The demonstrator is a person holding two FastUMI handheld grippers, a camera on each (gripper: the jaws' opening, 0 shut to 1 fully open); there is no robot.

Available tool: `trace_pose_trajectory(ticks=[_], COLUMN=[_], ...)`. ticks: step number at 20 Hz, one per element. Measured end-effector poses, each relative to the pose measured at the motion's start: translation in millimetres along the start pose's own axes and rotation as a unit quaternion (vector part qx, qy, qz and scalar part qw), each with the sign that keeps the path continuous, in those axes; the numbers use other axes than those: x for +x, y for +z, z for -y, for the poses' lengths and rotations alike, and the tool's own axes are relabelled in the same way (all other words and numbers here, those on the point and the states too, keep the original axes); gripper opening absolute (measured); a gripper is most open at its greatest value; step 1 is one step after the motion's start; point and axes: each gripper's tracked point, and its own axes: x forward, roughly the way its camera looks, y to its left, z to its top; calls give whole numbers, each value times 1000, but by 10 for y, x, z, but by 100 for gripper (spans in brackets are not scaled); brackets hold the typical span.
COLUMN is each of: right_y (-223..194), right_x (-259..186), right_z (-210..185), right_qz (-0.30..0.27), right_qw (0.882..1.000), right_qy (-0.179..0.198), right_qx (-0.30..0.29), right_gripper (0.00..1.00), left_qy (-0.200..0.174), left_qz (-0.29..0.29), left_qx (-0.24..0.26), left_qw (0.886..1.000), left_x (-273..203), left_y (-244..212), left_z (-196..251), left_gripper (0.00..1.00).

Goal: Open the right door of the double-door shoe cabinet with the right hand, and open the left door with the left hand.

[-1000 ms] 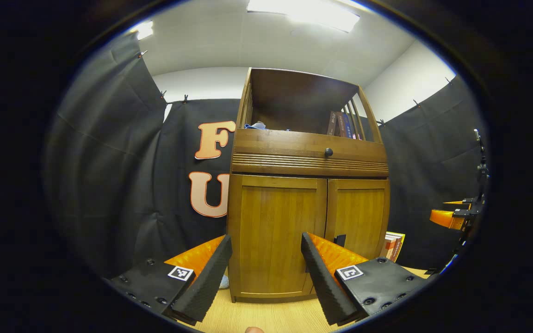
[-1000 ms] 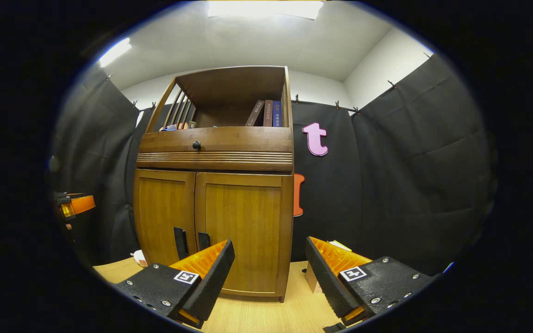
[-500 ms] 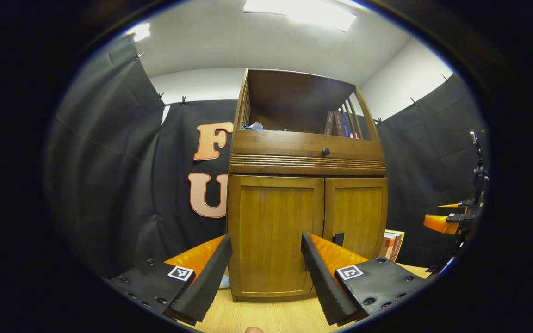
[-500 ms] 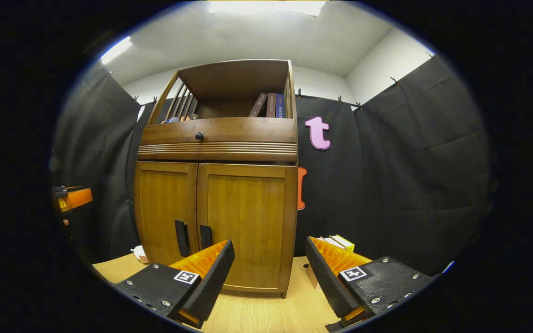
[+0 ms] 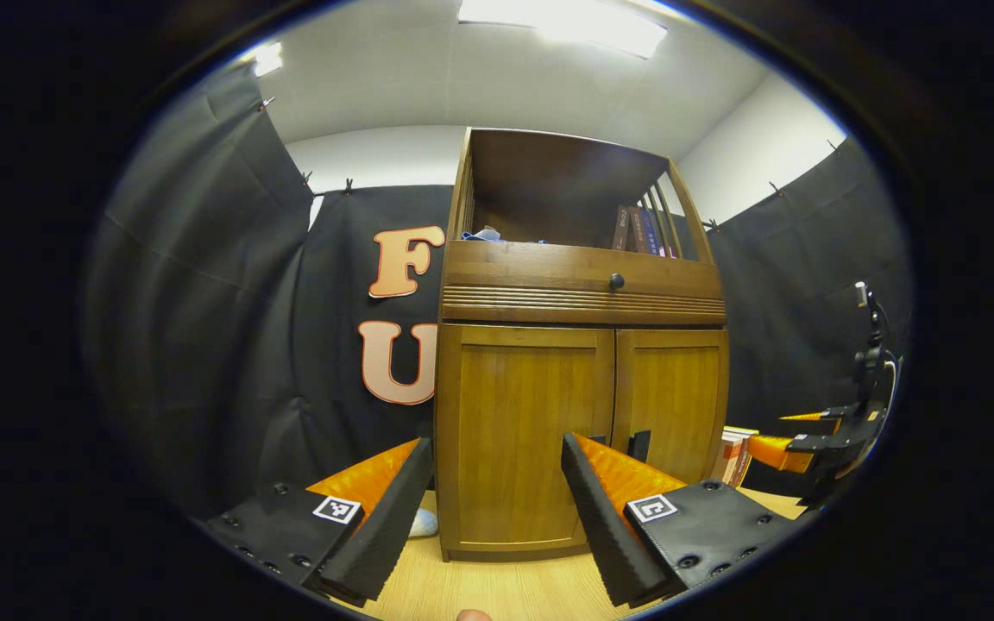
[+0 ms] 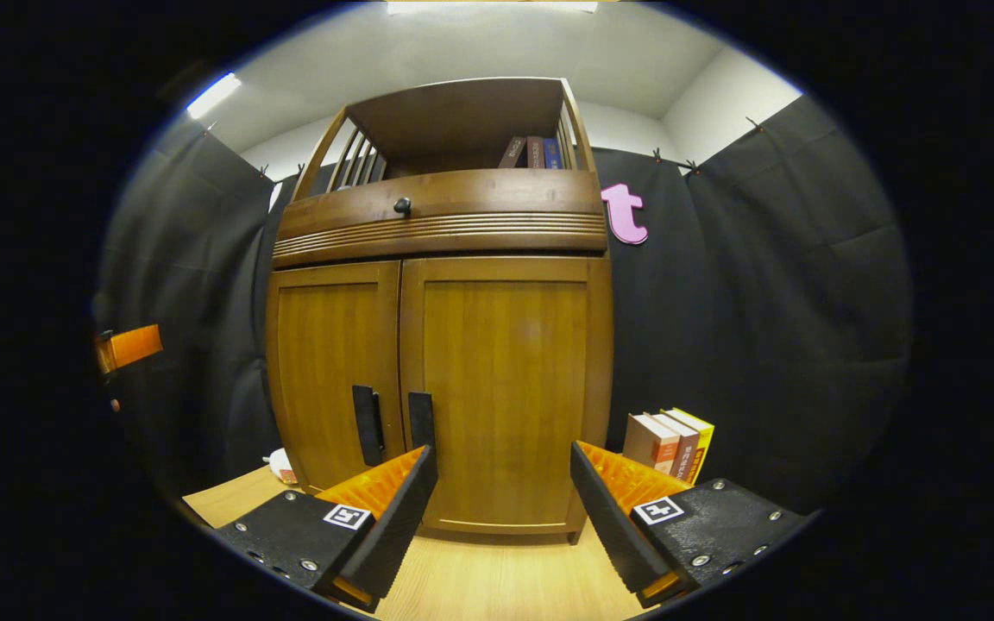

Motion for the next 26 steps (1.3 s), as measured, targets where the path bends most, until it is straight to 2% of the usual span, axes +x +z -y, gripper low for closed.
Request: trace_pose_trajectory(ticks=[3,4,5,6,7,8,9,11,15,17,18,19,20,21,22,23,25,26], right_y=[-164,-241,-312,-377,-434,-491,-543,-613,-696,-751,-796,-827,-848,-834,-835,-833,-833,-833], right_x=[234,322,394,480,564,656,749,938,1239,1398,1478,1541,1598,1642,1679,1725,1784,1780], right_z=[-214,-257,-289,-316,-346,-378,-403,-468,-592,-681,-726,-757,-767,-785,-791,-799,-812,-822], right_qz=[-12,-16,-21,-24,-27,-30,-33,-40,-44,-48,-52,-55,-56,-54,-50,-48,-47,-46], right_qw=[1000,999,999,999,999,999,999,999,999,999,998,998,998,998,999,999,999,999], right_qy=[23,26,26,25,22,20,19,19,21,23,24,24,22,21,19,17,13,14], right_qx=[-7,-11,-14,-16,-17,-15,-9,2,5,4,5,6,7,8,7,5,3,4], right_gripper=[95,90,99,99,95,95,99,99,99,99,94,99,92,94,91,80,80,72], left_qy=[8,10,12,15,20,23,27,36,56,70,77,83,87,89,92,94,94,94], left_qz=[-1,-2,-3,-5,-6,-8,-9,-10,-16,-16,-16,-15,-15,-16,-16,-16,-16,-16], left_qx=[0,1,1,3,4,5,5,6,5,11,14,15,18,19,20,20,16,13], left_qw=[1000,1000,1000,1000,1000,1000,1000,999,998,997,997,996,996,996,995,995,995,995], left_x=[-3,-13,-6,-10,-2,-6,-3,3,16,36,31,28,23,38,41,43,47,40], left_y=[-16,-33,-44,-60,-73,-85,-97,-104,-157,-171,-186,-191,-203,-213,-237,-242,-252,-263], left_z=[-105,-137,-183,-222,-276,-331,-385,-503,-759,-897,-961,-1004,-1023,-1049,-1101,-1129,-1168,-1186], left_gripper=[96,96,96,96,96,97,96,94,99,96,94,94,94,94,94,94,94,94])
